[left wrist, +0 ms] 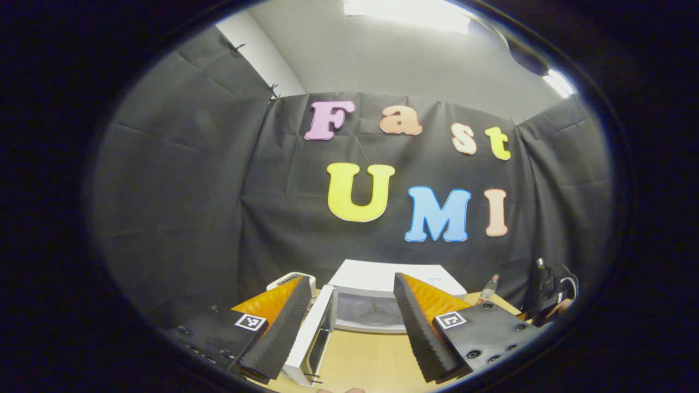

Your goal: Open the microwave oven with the left hand, put the food in, and close the microwave oven.

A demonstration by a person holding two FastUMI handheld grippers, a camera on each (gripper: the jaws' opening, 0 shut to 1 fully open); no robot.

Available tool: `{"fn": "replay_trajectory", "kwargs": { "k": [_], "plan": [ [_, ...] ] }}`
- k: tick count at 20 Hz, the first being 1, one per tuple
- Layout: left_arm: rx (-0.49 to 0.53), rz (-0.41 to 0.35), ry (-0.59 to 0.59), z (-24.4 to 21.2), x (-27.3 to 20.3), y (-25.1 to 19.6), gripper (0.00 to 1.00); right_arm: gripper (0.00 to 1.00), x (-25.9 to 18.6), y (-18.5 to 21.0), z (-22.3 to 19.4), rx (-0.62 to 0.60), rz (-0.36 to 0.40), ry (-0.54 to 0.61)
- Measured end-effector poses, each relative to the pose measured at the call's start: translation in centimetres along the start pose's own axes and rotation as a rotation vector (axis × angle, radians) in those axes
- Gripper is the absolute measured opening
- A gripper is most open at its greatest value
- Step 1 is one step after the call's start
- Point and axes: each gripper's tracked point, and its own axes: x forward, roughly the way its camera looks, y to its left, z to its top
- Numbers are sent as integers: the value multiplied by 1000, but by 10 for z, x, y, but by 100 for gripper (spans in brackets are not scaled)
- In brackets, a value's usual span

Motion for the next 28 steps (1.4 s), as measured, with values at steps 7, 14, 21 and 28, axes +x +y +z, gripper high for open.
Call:
{"fn": "replay_trajectory", "kwargs": {
  "k": [7,14,21,28],
  "plan": [
    [15,20,56,-17,2,-47,97,96,38,-1,-30,92,46,132],
    [20,-43,78,-26,5,-49,97,89,67,-2,-37,127,3,181],
    [7,-185,75,-17,36,-7,97,30,63,20,-32,243,-50,173],
    [-32,-276,41,-2,63,28,96,30,23,70,-1,335,-12,25]
  ]
}}
